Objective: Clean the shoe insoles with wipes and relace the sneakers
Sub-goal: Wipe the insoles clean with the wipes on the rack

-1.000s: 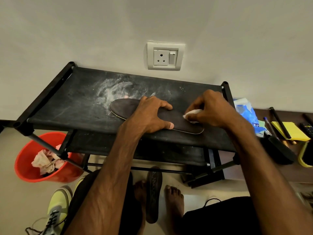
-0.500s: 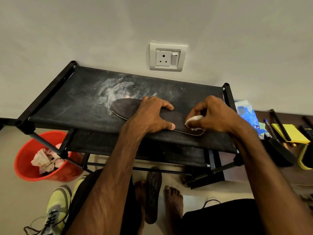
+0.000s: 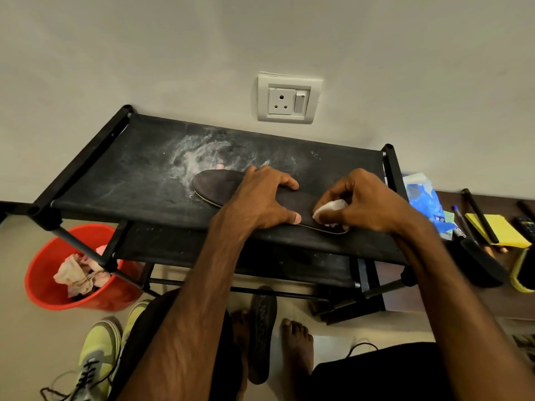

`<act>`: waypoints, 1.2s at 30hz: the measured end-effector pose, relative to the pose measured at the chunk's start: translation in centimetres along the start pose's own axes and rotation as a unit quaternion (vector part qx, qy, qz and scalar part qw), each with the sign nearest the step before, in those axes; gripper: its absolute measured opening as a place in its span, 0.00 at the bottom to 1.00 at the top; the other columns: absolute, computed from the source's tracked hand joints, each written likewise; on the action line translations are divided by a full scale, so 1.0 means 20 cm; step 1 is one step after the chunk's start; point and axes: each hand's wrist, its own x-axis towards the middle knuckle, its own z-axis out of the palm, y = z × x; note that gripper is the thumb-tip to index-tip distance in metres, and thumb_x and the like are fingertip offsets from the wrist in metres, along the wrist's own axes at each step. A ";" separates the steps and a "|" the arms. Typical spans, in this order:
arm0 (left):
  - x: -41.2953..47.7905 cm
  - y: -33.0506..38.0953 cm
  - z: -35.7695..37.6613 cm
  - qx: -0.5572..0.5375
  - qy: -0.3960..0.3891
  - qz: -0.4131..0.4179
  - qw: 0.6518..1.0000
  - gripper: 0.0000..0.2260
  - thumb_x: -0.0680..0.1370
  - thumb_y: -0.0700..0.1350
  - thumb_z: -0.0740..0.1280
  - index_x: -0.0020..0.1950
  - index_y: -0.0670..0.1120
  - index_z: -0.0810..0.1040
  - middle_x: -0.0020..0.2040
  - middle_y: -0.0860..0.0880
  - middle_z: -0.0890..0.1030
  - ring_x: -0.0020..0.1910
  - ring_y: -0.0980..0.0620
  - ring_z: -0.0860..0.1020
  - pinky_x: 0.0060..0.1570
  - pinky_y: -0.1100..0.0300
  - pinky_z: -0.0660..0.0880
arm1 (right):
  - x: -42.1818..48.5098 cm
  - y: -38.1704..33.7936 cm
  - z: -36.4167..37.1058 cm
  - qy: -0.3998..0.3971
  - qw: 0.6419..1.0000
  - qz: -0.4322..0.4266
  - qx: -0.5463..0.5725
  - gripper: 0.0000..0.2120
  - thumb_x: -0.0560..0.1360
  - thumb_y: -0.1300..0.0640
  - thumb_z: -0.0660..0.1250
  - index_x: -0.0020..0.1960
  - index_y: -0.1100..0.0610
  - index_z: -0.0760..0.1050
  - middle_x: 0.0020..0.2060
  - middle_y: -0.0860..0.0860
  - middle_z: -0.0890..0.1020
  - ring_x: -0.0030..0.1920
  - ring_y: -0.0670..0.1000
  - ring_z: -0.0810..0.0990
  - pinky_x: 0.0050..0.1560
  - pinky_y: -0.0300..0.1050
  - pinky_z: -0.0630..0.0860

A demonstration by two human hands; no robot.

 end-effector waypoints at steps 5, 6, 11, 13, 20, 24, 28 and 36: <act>0.01 -0.02 0.02 0.005 -0.006 -0.003 1.000 0.31 0.68 0.57 0.79 0.70 0.58 0.76 0.69 0.51 0.74 0.72 0.46 0.62 0.70 0.53 0.62 | 0.13 -0.01 0.15 0.147 0.988 -0.013 -0.034 0.03 0.71 0.53 0.77 0.45 0.47 0.87 0.38 0.45 0.87 0.39 0.41 0.83 0.43 0.45 0.84; 0.01 -0.03 0.02 0.005 -0.005 -0.001 1.000 0.31 0.68 0.58 0.79 0.70 0.58 0.76 0.69 0.51 0.74 0.72 0.46 0.63 0.70 0.53 0.62 | 0.16 -0.01 0.16 0.164 0.986 -0.008 -0.034 0.03 0.71 0.53 0.77 0.45 0.47 0.87 0.37 0.46 0.86 0.38 0.41 0.83 0.42 0.46 0.84; 0.01 -0.04 0.02 -0.005 0.002 -0.001 1.000 0.31 0.68 0.58 0.79 0.70 0.57 0.77 0.67 0.52 0.75 0.70 0.47 0.65 0.66 0.56 0.63 | 0.16 -0.04 0.13 0.126 0.991 -0.013 -0.050 0.03 0.72 0.54 0.77 0.45 0.47 0.87 0.39 0.46 0.87 0.39 0.41 0.83 0.43 0.44 0.84; 0.01 -0.04 0.02 -0.006 0.005 0.004 1.000 0.31 0.67 0.57 0.80 0.69 0.57 0.77 0.67 0.54 0.76 0.69 0.48 0.66 0.64 0.59 0.62 | 0.12 -0.06 0.09 0.059 0.997 -0.022 -0.053 0.02 0.71 0.52 0.77 0.43 0.46 0.87 0.38 0.45 0.87 0.39 0.40 0.83 0.44 0.45 0.84; 0.00 -0.03 0.01 -0.010 0.014 0.008 1.000 0.31 0.68 0.57 0.80 0.69 0.56 0.77 0.68 0.54 0.75 0.70 0.49 0.65 0.68 0.57 0.62 | -0.04 -0.04 -0.04 -0.074 0.995 0.000 -0.065 0.05 0.70 0.52 0.80 0.43 0.44 0.87 0.40 0.41 0.87 0.42 0.41 0.85 0.46 0.44 0.83; 0.00 -0.02 0.01 -0.001 0.014 0.006 1.000 0.31 0.67 0.58 0.80 0.69 0.56 0.78 0.67 0.53 0.76 0.70 0.47 0.65 0.70 0.55 0.62 | -0.01 -0.01 0.01 0.051 0.997 -0.015 -0.055 0.07 0.70 0.55 0.80 0.45 0.44 0.87 0.39 0.42 0.86 0.40 0.38 0.82 0.39 0.31 0.77; 0.01 -0.02 0.01 0.008 0.005 0.008 1.000 0.31 0.68 0.58 0.79 0.70 0.56 0.77 0.67 0.52 0.76 0.71 0.47 0.65 0.67 0.57 0.61 | 0.09 -0.04 0.09 0.129 0.990 -0.028 -0.055 0.09 0.72 0.59 0.77 0.46 0.45 0.86 0.44 0.45 0.86 0.44 0.42 0.82 0.48 0.39 0.81; 0.01 -0.03 0.02 -0.009 0.003 -0.007 1.000 0.31 0.68 0.57 0.79 0.69 0.55 0.76 0.67 0.53 0.74 0.70 0.49 0.64 0.64 0.59 0.61 | 0.11 -0.04 0.02 0.070 0.993 0.003 -0.095 0.11 0.71 0.62 0.77 0.48 0.47 0.87 0.44 0.51 0.87 0.44 0.49 0.83 0.49 0.45 0.82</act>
